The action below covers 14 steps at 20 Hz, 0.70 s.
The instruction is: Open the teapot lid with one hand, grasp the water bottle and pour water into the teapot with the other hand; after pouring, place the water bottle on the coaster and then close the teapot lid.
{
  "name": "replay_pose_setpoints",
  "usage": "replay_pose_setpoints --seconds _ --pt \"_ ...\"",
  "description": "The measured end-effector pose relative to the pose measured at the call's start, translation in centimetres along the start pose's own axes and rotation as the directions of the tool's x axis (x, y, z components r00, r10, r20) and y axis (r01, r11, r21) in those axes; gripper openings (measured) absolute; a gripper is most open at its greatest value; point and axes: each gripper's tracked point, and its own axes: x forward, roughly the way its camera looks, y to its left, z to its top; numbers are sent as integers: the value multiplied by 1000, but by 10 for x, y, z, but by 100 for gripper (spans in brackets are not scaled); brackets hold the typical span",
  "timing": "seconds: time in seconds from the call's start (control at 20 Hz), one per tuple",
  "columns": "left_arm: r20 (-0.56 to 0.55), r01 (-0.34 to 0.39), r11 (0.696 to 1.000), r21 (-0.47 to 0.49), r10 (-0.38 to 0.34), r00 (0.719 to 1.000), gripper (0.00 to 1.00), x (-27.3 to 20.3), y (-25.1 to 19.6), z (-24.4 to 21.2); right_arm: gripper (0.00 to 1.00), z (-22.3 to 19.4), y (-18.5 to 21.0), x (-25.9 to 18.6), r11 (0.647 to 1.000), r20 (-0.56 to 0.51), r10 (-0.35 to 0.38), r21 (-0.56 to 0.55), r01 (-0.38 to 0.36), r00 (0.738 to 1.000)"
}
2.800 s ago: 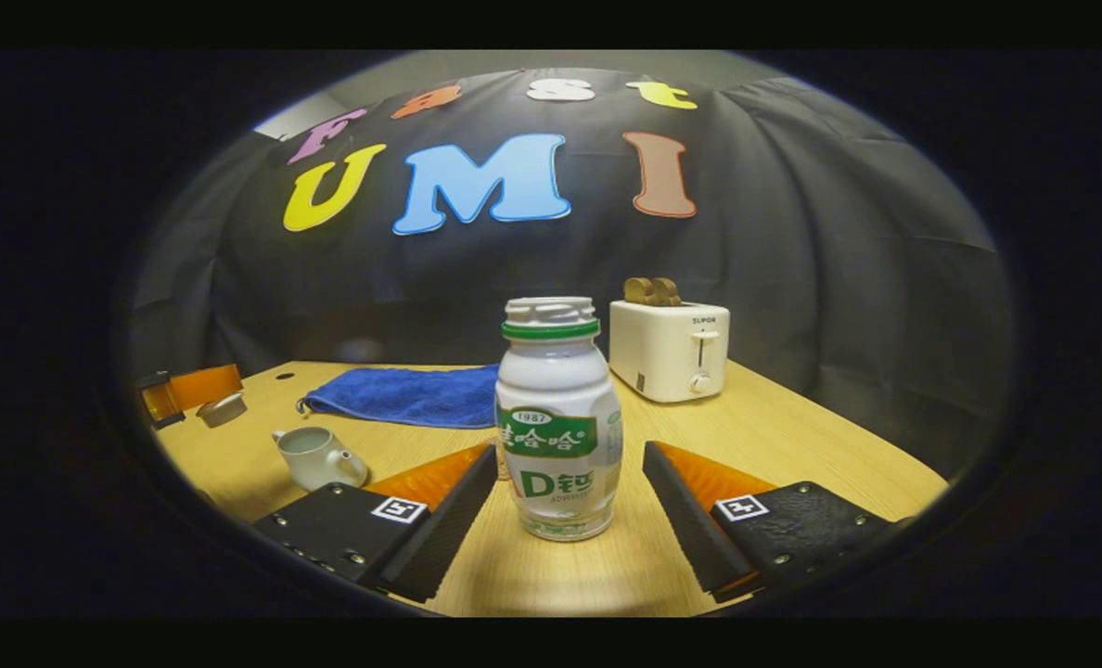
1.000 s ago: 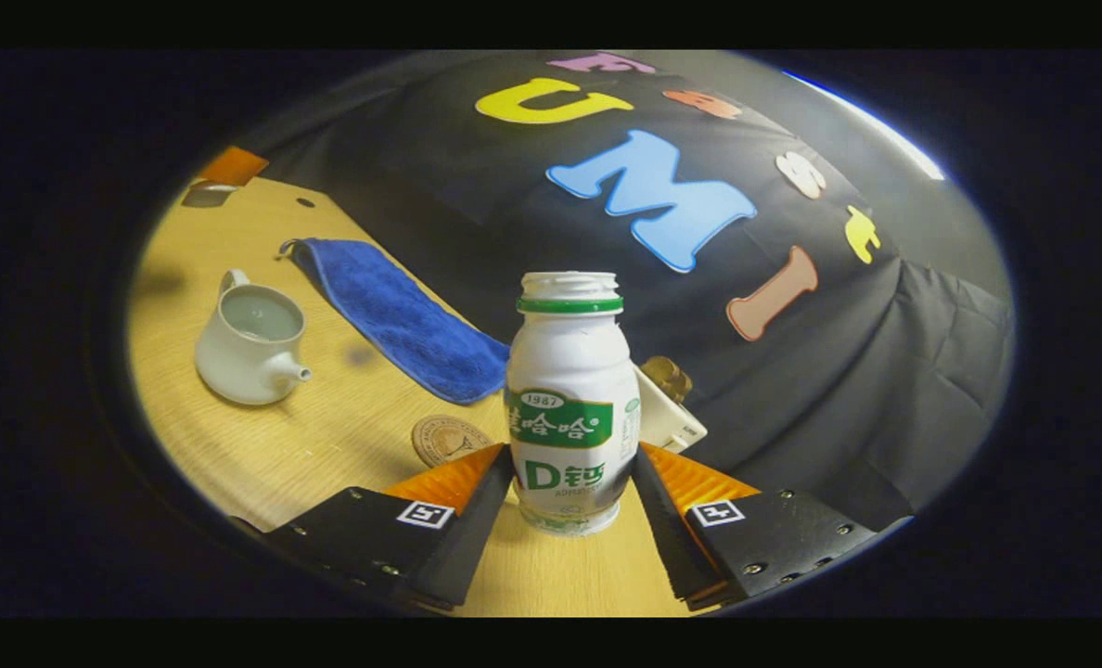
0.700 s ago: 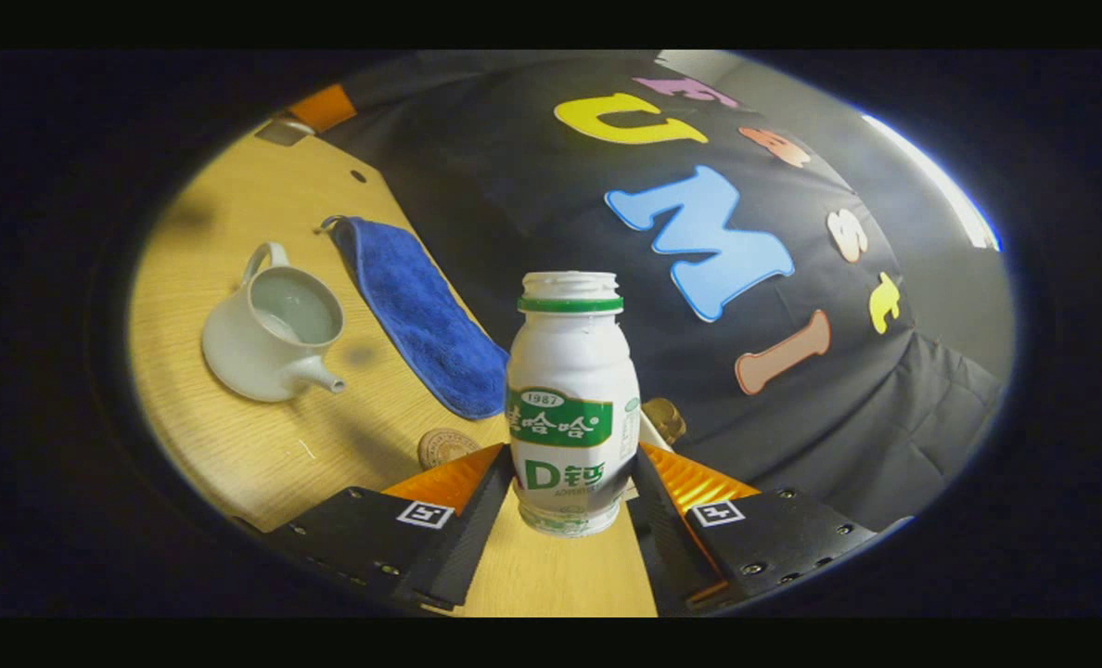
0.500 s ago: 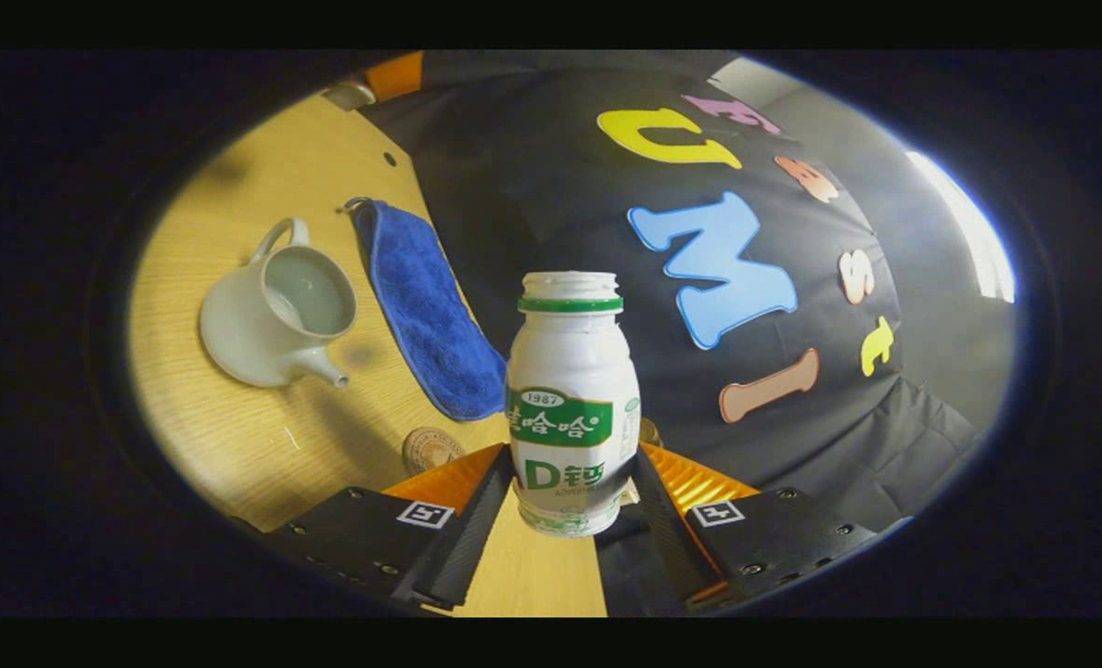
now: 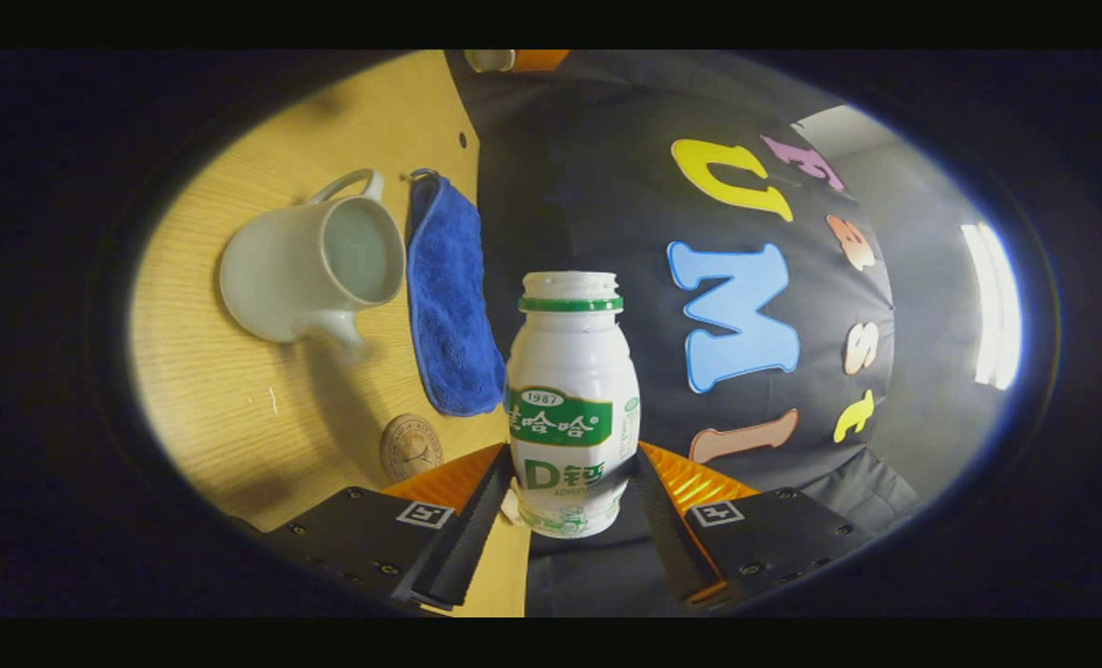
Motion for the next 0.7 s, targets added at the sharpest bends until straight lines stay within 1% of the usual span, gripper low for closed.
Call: replay_pose_setpoints --seconds 0.1,0.3,0.35,0.4,0.55,0.65,0.7 --pt "1 -2 1000 -3 2 1000 15 0 2 1 78 0 -2 0 999 9 -3 -36 4 1000" --pt "-1 -2 1000 -6 2 1000 15 0 3 1 78 2 -4 -2 993 39 -35 -109 39 999" --pt "-1 -1 1000 -6 1 1000 11 0 2 0 78 2 -4 -3 992 46 -39 -122 45 998" --pt "0 -1 1000 -6 1 1000 15 0 2 0 78 4 -4 -4 989 52 -45 -137 51 998" --pt "2 1 1000 -6 -1 1000 15 -1 2 1 78 5 -5 -6 980 67 -58 -189 69 996" --pt "3 0 1000 -7 0 1000 15 -1 2 1 78 5 -5 -6 977 76 -56 -200 71 996" --pt "2 1 1000 -7 -1 1000 11 -1 2 2 77 6 -6 -6 976 79 -56 -206 72 995"
